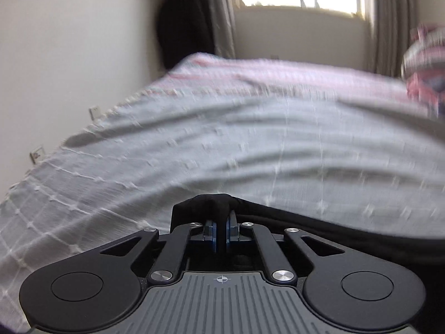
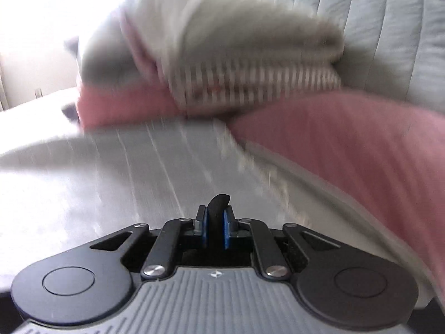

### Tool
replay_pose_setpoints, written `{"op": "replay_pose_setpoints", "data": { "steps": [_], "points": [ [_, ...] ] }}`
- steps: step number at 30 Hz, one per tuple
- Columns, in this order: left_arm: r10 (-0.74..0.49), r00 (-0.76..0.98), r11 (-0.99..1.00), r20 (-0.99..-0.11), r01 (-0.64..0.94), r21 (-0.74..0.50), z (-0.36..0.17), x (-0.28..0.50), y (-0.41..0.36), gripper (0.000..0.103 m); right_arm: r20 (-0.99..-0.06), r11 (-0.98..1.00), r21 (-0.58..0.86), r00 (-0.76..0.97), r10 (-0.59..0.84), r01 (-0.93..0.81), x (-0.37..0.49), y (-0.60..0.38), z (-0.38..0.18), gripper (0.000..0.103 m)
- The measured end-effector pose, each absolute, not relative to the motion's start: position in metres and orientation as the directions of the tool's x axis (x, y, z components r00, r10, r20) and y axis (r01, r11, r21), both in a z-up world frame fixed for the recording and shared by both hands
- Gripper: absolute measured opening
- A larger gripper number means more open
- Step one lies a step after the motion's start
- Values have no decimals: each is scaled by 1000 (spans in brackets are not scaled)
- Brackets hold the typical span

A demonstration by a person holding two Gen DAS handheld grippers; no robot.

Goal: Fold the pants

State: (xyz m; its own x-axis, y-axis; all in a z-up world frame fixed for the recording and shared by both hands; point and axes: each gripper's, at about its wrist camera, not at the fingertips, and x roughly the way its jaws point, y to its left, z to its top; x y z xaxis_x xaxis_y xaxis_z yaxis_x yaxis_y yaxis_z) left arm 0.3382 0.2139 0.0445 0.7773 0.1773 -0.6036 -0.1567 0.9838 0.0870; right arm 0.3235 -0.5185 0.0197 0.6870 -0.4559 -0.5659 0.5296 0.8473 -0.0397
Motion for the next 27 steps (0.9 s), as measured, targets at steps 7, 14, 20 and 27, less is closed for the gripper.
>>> {"op": "replay_pose_setpoints", "data": {
  "steps": [7,14,20,27],
  "points": [
    [110,913,990,-394,-134,-35,110,179,253,4,-264,905,111,890,-372,411,178,-496,109,23],
    [75,753,990,-654,25,142,7,98,246,7,-528,866,94,762,-375,491,49,-527,-23,25],
    [51,727,997,-685,4,79,9,73,269,31,-632,797,141,673,-384,588,10,-532,-96,27],
    [21,762,998,-647,-52,-28,50,40,289,68,-616,762,177,674,-409,623,-11,-528,-68,56]
  ]
}}
